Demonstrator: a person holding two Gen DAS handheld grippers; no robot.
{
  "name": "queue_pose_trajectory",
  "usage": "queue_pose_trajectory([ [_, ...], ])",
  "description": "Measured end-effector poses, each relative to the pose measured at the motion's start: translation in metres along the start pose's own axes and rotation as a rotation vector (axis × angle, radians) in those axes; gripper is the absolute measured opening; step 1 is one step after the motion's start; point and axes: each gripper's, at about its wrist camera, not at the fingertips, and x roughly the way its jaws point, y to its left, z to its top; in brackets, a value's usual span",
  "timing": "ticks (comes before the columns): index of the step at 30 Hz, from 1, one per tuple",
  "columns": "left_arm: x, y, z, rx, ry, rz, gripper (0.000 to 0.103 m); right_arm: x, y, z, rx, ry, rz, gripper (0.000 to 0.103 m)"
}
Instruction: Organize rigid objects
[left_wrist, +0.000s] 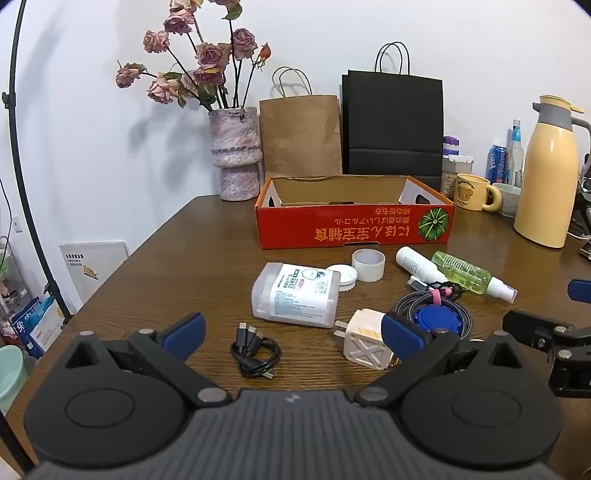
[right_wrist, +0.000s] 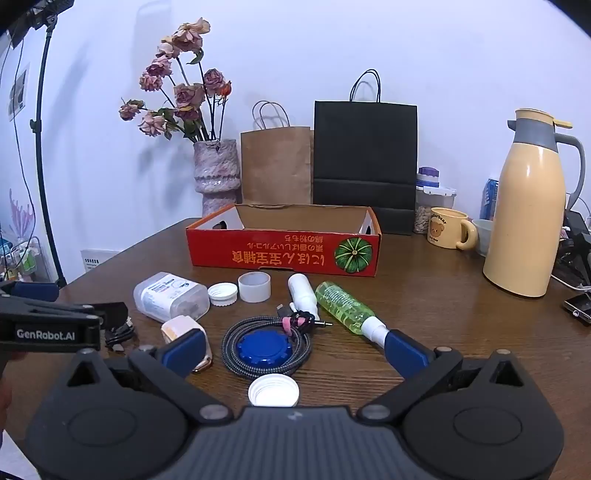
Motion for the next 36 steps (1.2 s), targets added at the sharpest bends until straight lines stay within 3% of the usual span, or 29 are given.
queue_pose_trajectory([
  [36,-0.009,0.005,-0.003,-0.032,-0.007,-0.009,0.103,-0.008,0.001,-0.001,0.010,-0.006,-0.001,0.103],
])
